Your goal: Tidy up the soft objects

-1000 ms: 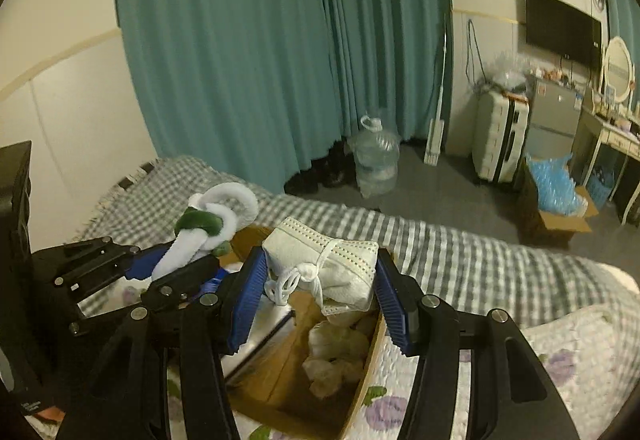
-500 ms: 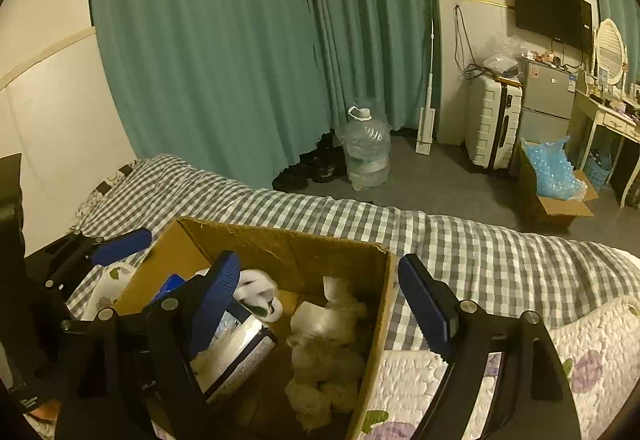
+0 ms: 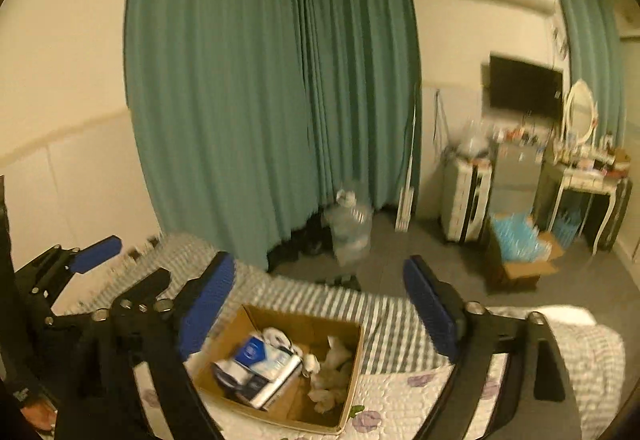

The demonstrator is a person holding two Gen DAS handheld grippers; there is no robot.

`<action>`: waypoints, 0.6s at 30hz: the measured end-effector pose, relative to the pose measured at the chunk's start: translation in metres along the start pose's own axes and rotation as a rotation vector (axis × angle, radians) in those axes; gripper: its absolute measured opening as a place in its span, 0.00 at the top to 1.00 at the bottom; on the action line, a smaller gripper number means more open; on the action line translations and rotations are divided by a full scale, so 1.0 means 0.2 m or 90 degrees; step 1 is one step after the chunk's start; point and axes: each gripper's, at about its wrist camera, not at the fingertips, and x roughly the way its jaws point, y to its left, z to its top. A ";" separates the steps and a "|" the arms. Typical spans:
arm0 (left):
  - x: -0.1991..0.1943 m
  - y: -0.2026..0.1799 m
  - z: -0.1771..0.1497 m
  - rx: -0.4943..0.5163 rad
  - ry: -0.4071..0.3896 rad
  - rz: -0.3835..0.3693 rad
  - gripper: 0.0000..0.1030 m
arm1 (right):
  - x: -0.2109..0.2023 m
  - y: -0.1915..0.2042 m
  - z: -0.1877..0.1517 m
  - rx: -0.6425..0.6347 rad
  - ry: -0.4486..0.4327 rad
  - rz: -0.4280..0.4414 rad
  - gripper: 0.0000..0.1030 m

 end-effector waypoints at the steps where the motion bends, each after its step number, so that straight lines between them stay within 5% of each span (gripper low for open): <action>1: -0.11 0.02 0.05 -0.005 -0.022 0.004 0.30 | -0.07 0.02 0.04 -0.003 -0.014 0.000 0.06; 3: -0.29 0.03 0.11 -0.007 -0.067 0.015 0.08 | -0.30 0.06 0.12 -0.024 -0.055 -0.008 0.01; 6: -0.57 0.04 0.17 -0.011 -0.154 0.045 0.07 | -0.54 0.11 0.20 -0.039 -0.099 -0.022 0.00; 11: -0.91 0.09 0.20 -0.032 -0.230 0.054 0.07 | -0.91 0.12 0.21 -0.029 -0.163 -0.005 0.00; 18: -1.07 0.10 -0.04 -0.028 -0.280 0.061 0.05 | -1.14 0.17 -0.10 -0.071 -0.207 -0.056 0.00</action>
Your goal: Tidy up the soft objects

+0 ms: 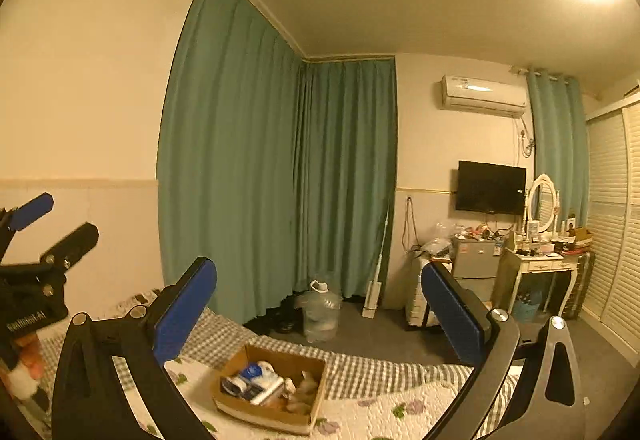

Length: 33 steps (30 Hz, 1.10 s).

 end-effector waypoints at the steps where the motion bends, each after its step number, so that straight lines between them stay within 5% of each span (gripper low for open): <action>1: 0.00 0.01 -0.05 -0.003 0.009 -0.016 0.05 | -0.02 0.01 -0.06 -0.003 -0.001 0.002 0.00; 17: 0.10 -0.18 -0.83 -0.023 0.165 0.018 0.05 | 0.29 0.04 -1.08 0.063 0.126 0.024 0.00; 33: 0.12 -0.25 -1.01 -0.012 0.220 -0.025 0.05 | 0.40 0.04 -1.24 0.054 0.172 0.017 0.00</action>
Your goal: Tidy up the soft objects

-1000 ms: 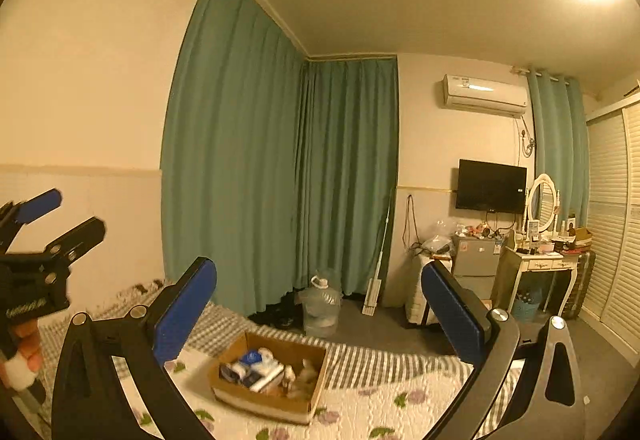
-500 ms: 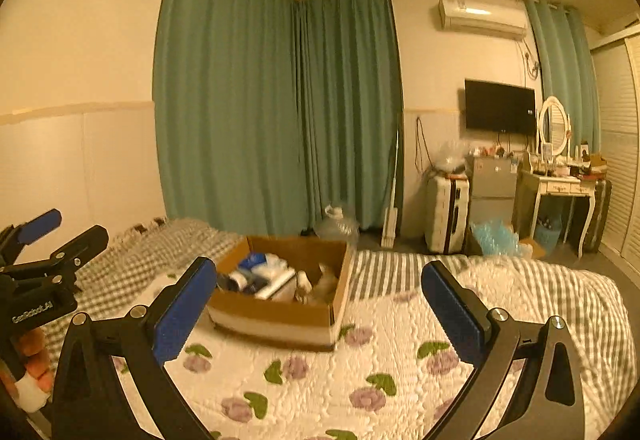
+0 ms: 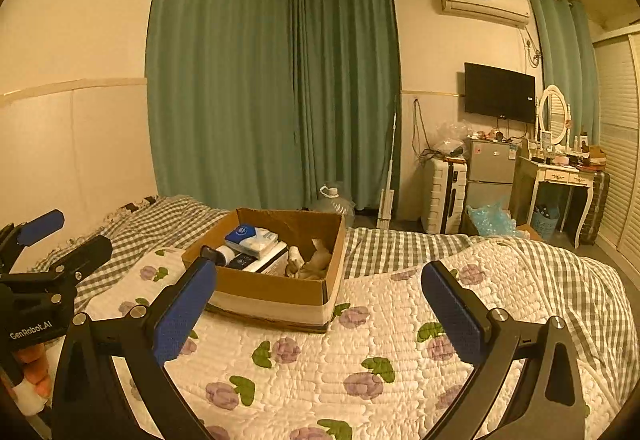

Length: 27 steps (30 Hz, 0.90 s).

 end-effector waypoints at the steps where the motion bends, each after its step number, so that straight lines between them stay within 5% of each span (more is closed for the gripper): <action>1: 0.00 0.00 0.00 -0.003 0.002 -0.003 0.05 | 0.00 0.00 0.00 -0.001 0.000 0.000 0.00; 27: 0.01 0.03 -0.06 -0.005 0.020 -0.001 0.05 | 0.02 0.00 -0.02 0.013 0.007 0.016 0.00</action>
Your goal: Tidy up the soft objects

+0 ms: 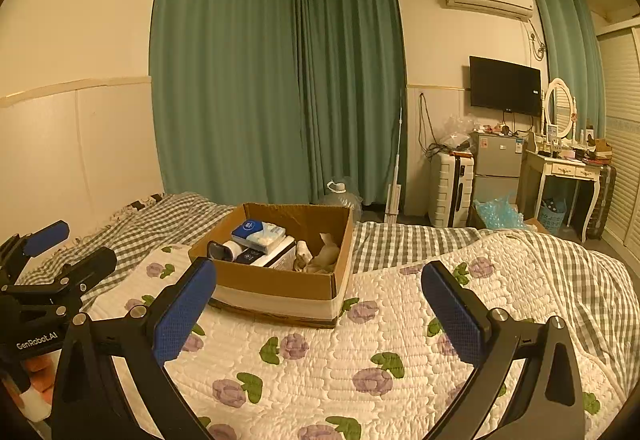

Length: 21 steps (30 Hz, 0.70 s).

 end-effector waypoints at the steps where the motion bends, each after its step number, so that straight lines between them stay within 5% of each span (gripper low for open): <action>1: 0.00 0.00 0.00 0.000 0.000 0.000 0.05 | 0.00 -0.01 0.00 0.000 0.001 0.000 0.00; 21: 0.00 0.00 -0.01 -0.001 0.003 -0.001 0.05 | 0.01 -0.03 -0.02 -0.004 0.011 0.005 0.00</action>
